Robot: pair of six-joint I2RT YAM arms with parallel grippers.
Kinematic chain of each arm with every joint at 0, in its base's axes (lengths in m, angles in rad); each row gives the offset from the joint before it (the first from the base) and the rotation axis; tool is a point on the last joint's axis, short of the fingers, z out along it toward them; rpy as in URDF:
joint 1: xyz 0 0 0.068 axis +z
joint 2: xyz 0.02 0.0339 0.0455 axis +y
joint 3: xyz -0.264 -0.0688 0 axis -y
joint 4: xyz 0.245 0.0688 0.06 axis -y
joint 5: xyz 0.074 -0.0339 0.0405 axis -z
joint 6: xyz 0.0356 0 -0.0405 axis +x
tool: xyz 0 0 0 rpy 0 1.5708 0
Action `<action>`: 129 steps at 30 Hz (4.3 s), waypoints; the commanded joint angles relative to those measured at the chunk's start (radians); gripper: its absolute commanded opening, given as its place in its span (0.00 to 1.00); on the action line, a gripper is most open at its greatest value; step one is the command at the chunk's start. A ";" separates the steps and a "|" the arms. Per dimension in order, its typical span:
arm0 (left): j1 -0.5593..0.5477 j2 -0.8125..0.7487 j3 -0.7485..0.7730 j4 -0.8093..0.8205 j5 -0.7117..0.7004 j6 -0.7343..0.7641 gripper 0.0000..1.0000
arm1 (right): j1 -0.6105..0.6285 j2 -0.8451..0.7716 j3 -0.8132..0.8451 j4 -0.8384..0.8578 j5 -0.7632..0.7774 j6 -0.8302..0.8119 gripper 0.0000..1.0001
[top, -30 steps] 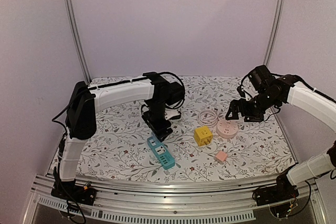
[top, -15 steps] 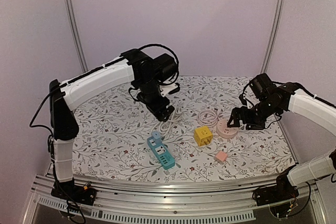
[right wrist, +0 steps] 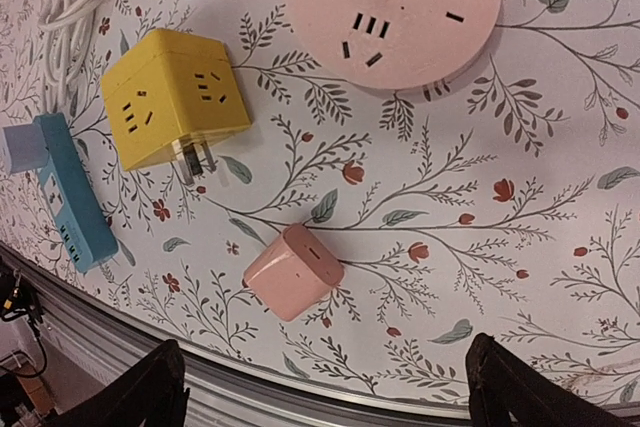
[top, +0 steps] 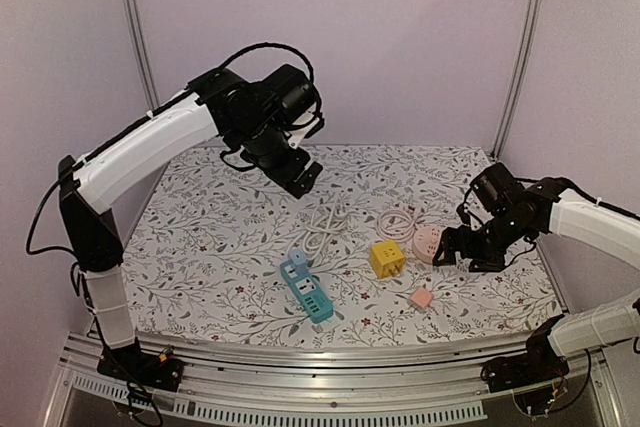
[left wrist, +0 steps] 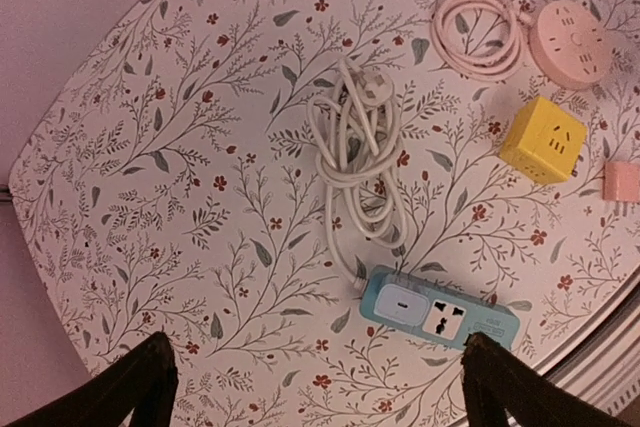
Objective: Insert the plug
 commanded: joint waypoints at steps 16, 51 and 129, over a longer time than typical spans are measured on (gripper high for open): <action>-0.123 -0.106 -0.179 0.310 -0.125 -0.139 1.00 | 0.008 -0.049 0.059 -0.018 0.175 0.017 0.96; -0.481 0.542 0.190 0.348 0.020 -0.247 0.87 | -0.296 -0.037 0.166 -0.134 0.251 -0.018 0.99; -0.450 0.679 0.225 0.580 0.099 -0.162 0.62 | -0.295 -0.098 0.071 -0.142 0.045 0.033 0.99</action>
